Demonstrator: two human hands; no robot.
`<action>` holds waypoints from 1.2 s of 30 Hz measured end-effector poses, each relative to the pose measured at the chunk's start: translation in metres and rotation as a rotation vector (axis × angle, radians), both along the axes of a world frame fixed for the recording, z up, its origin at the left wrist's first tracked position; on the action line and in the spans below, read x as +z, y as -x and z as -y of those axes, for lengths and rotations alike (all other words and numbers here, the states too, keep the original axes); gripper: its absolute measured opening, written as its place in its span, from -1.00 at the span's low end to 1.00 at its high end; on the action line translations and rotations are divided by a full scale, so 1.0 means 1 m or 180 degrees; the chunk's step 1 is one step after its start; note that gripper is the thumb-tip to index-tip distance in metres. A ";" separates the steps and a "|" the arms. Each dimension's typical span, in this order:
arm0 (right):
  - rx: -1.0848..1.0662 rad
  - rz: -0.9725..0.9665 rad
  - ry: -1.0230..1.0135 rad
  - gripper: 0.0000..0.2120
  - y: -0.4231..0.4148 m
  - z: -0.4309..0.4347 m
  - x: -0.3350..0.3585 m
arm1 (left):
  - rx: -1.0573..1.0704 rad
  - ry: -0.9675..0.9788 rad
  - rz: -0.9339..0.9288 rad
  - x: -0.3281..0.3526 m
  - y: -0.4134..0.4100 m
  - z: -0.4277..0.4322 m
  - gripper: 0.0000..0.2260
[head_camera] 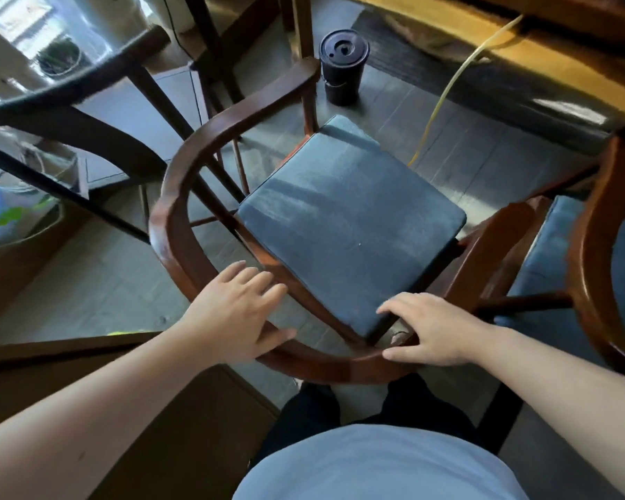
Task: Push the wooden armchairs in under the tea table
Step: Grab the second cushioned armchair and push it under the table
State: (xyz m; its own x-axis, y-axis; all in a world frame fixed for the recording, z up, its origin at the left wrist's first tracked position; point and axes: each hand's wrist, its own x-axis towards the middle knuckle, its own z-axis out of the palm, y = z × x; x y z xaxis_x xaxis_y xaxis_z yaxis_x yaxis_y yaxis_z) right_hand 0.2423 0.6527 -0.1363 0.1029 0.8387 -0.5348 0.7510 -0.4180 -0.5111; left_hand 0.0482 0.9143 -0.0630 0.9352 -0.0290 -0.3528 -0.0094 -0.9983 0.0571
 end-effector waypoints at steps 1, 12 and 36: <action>-0.0106 -0.0080 -0.0020 -0.36 0.011 -0.009 0.001 | -0.0052 0.0027 -0.0007 0.000 0.003 -0.006 -0.35; -0.0355 -0.0560 0.0766 -0.11 0.085 -0.076 -0.015 | -0.0845 0.0099 0.0046 -0.018 0.032 -0.054 -0.55; -0.0485 0.0102 0.0560 -0.14 0.001 0.024 0.003 | -0.0699 0.0151 0.0343 -0.024 -0.033 0.045 -0.59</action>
